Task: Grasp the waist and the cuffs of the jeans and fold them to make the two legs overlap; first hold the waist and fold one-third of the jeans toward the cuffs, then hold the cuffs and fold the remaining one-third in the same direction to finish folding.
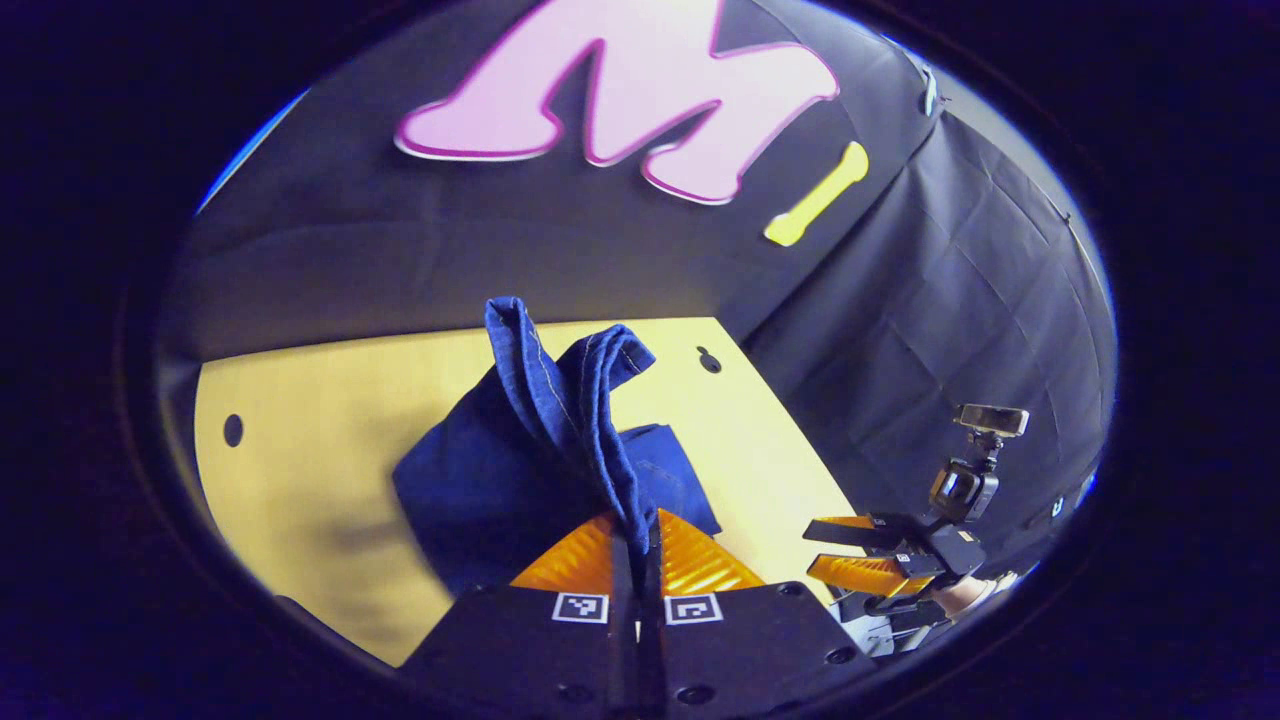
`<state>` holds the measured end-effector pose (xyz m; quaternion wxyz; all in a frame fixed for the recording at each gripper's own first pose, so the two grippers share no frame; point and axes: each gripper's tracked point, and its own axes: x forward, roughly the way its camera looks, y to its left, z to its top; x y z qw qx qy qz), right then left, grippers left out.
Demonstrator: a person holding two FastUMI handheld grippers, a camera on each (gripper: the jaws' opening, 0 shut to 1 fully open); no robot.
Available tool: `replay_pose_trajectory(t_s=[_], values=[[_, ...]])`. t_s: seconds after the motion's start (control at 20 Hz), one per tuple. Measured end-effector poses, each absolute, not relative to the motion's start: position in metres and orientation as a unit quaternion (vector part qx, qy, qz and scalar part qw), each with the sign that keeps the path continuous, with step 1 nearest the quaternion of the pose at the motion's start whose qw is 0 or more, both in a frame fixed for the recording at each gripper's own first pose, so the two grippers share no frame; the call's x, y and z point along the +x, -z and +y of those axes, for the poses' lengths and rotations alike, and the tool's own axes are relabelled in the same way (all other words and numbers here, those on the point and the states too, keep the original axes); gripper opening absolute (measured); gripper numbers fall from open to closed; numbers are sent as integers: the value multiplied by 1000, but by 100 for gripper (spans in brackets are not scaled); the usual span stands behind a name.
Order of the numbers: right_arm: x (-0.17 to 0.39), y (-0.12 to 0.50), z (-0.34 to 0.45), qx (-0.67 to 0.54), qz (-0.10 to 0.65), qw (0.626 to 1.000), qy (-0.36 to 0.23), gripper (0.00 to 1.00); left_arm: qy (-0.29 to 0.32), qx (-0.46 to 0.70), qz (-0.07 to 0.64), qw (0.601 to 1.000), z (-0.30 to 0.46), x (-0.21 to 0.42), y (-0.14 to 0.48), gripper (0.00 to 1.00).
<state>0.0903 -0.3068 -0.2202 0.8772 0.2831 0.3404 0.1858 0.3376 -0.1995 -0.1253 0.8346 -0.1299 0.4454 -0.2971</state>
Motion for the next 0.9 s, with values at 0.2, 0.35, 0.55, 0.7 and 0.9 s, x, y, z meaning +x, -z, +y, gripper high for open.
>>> replay_pose_trajectory(t_s=[0.2, 0.35, 0.55, 0.7, 0.9], values=[[84, 231, -332, 303, 345, 874, -162, 81, 286, -95, 499, 813, -243, 365, 202, 6], [80, 244, -346, 300, 347, 875, -154, 82, 250, -63, 552, 793, -254, 363, 257, 7], [75, 253, -362, 287, 359, 874, -156, 82, 264, -101, 538, 794, -278, 351, 245, 46], [71, 247, -374, 272, 352, 883, -150, 81, 271, -110, 481, 826, -288, 343, 219, 100], [61, 209, -388, 218, 307, 916, -135, 83, 269, -97, 359, 889, -267, 301, 136, 98]])
